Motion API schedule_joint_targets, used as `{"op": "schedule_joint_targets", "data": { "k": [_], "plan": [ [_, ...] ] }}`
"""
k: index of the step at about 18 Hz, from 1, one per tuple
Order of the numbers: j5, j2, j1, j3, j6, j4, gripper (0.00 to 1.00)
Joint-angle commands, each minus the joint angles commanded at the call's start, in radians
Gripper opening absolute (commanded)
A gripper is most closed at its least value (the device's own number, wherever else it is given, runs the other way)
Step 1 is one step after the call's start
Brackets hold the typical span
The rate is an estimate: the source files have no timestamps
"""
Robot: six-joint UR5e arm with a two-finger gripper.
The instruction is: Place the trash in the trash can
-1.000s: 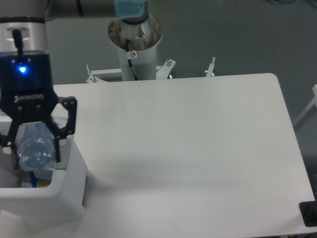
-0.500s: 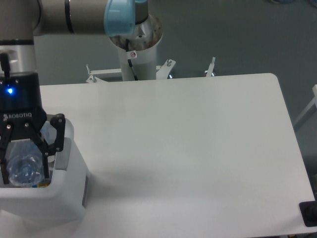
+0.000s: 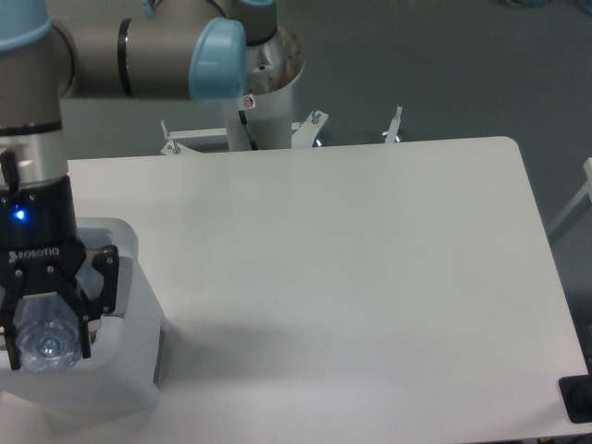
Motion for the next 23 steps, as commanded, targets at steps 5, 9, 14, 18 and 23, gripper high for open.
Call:
{"op": "schedule_joint_targets", "data": {
  "k": [5, 9, 14, 18, 23],
  "plan": [
    [0.005, -0.002, -0.008, -0.034, 0.11, 0.0, 1.0],
    [0.024, 0.017, -0.009, -0.035, 0.144, 0.0, 1.0],
    [0.144, 0.067, 0.076, -0.041, 0.245, -0.002, 1.0],
    [0.251, 0.069, 0.139, -0.049, 0.399, -0.002, 1.0],
    [0.311, 0.104, 0.211, -0.069, 0.592, -0.032, 1.0]
  ]
}}
